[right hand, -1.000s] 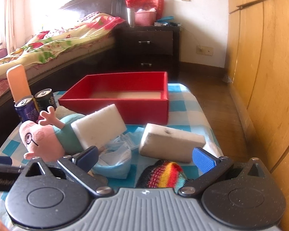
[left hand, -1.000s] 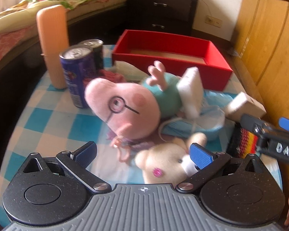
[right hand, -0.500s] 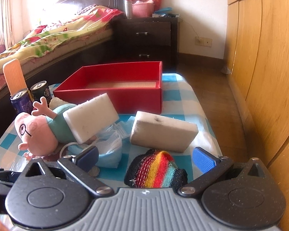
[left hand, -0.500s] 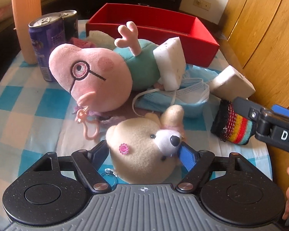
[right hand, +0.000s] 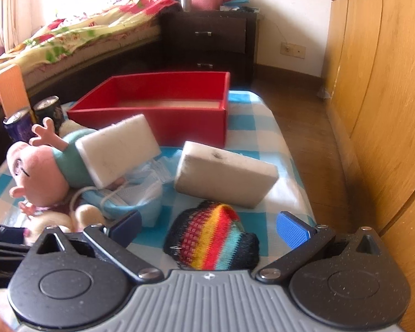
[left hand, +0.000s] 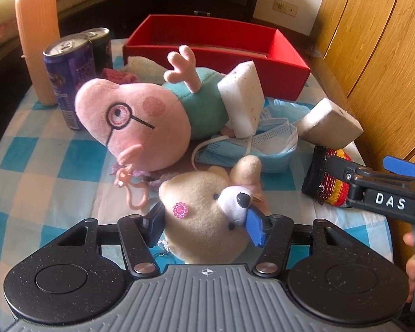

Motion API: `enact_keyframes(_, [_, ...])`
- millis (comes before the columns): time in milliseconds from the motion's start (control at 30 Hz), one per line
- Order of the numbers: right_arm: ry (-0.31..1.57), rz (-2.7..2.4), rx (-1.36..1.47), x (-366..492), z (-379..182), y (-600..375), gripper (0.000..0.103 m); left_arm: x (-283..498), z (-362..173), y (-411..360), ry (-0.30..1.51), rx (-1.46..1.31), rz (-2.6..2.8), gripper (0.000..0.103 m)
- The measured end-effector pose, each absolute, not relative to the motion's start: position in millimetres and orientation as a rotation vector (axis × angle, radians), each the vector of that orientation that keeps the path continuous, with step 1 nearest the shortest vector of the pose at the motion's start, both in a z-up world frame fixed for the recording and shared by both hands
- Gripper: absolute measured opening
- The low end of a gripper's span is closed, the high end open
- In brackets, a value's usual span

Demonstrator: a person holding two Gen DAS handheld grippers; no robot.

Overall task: Organize soft objects
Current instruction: 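Grasp cream plush toy with left gripper while right gripper grasps white foam block, then carry plush toy with left gripper while right gripper carries foam block to red box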

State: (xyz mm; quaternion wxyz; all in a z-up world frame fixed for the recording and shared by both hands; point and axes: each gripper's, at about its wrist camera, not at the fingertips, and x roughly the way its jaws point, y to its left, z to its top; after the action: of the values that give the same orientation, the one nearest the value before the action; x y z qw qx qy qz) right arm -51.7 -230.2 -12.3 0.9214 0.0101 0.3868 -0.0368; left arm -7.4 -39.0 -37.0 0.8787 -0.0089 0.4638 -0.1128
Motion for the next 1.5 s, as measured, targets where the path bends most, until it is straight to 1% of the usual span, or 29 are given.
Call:
enact_keyframes(133, [0.809,-0.100,0.036,-48,-14,-242,0.085,-8,-26,-27,0.945,-0.053,-0.228,0.059])
enact_keyframes(300, [0.767,-0.107,-0.014,-44,-3,-262,0.085,-10,-16,-15,0.913,-0.066,-0.223,0.060])
enact_keyframes(533, [0.738,0.104,-0.205,-8,17,-276,0.085,-10,-16,-5,0.944,-0.118,-0.270,0.061])
enact_keyframes(633, [0.760,0.285,-0.374,11,16,-268,0.085,-9,-16,-8,0.949,-0.129,-0.291,0.061])
enact_keyframes(700, [0.762,0.372,-0.437,18,11,-265,0.085,-8,-17,-9,0.955,-0.135,-0.303,0.061])
enact_keyframes(933, [0.878,0.492,-0.385,51,-8,-267,0.083,-3,-23,-15,0.978,-0.135,-0.329,0.061])
enact_keyframes(1033, [0.910,0.486,-0.372,50,-17,-267,0.077,-2,-23,-16,0.980,-0.139,-0.334,0.062])
enact_keyframes(1067, [0.928,0.486,-0.360,50,-21,-268,0.073,-2,-23,-16,0.980,-0.141,-0.335,0.062])
enact_keyframes(1100, [0.948,0.489,-0.346,51,-25,-269,0.062,-2,-23,-15,0.979,-0.141,-0.335,0.062])
enact_keyframes(1133, [0.971,0.489,-0.327,51,-29,-269,0.056,-3,-22,-15,0.977,-0.140,-0.336,0.062])
enact_keyframes(1200, [1.020,0.486,-0.269,52,-34,-273,0.029,-4,-21,-16,0.974,-0.139,-0.335,0.063])
enact_keyframes(1233, [1.047,0.488,-0.232,52,-36,-274,0.024,-4,-20,-16,0.972,-0.138,-0.335,0.063])
enact_keyframes(1333, [1.055,0.480,-0.221,43,-35,-271,0.023,-5,-17,-16,0.960,-0.136,-0.335,0.063])
enact_keyframes(1367, [1.059,0.471,-0.212,41,-33,-271,0.015,-5,-16,-16,0.956,-0.134,-0.335,0.064])
enact_keyframes(1400, [1.062,0.452,-0.187,40,-31,-272,0.011,-6,-15,-16,0.952,-0.132,-0.333,0.064])
enact_keyframes(1467, [1.052,0.417,-0.122,36,-24,-274,0.007,-7,-14,-16,0.942,-0.126,-0.330,0.064])
enact_keyframes(1500, [1.046,0.415,-0.099,34,-21,-274,0.007,-7,-13,-16,0.936,-0.126,-0.328,0.064])
